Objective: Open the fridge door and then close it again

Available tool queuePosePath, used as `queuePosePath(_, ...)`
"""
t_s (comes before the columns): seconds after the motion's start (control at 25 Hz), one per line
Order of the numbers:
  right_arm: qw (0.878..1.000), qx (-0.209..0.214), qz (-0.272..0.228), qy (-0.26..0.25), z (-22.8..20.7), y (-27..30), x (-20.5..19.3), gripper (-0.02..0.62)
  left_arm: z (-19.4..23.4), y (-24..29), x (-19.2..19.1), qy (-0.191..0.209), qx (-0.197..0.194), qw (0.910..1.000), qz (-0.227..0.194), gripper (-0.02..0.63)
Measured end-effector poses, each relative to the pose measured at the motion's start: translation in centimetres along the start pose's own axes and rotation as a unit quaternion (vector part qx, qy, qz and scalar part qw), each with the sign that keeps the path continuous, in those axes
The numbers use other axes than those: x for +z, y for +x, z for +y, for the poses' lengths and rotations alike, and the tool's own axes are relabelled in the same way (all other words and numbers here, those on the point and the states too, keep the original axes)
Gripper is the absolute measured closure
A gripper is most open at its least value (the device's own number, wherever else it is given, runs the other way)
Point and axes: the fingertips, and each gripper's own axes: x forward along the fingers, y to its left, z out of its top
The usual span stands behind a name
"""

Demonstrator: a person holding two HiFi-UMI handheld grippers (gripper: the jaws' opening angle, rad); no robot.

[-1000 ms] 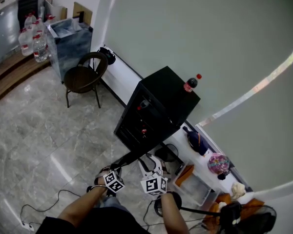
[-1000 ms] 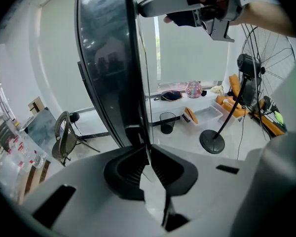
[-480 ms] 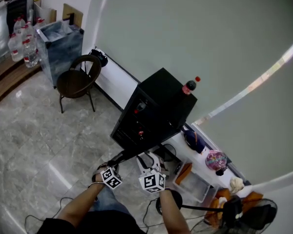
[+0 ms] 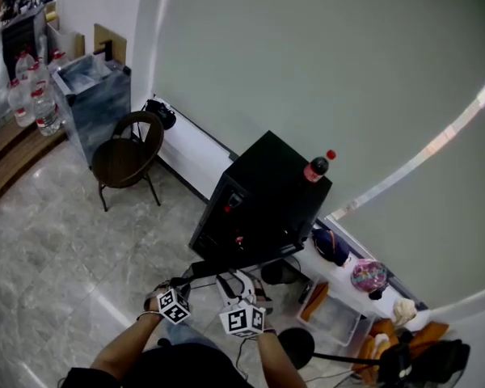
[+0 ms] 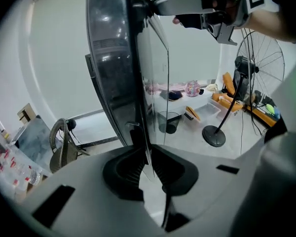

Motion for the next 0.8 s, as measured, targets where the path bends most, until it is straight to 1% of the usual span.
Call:
queuePosePath(0.16,1.000,0.004,-0.001,0.013,-1.2,2.0,0.5,0.429,2.6,0.9,0.4,0.012,-0.020,0.9997,0.007,0.565)
queuePosePath(0.32,1.000,-0.001,-0.012,0.022,-2.4,4.0,1.2,0.426,5.8,1.5,1.2,0.008,-0.010,0.9998,0.011,0.561)
queuePosePath(0.48,1.000,-0.006,-0.007,0.029,-3.6,6.1,1.4,0.426,8.5,2.8,2.0,-0.002,-0.009,0.9999,0.013,0.555)
queuePosePath(0.68,0.998,-0.026,0.005,0.053,-5.8,8.8,1.7,0.430,11.9,4.9,3.2,0.016,-0.018,0.9996,0.015,0.554)
queuePosePath(0.8,0.996,-0.048,0.017,0.070,-7.1,10.2,1.7,0.431,13.9,5.8,4.4,0.030,-0.030,0.9990,0.009,0.554)
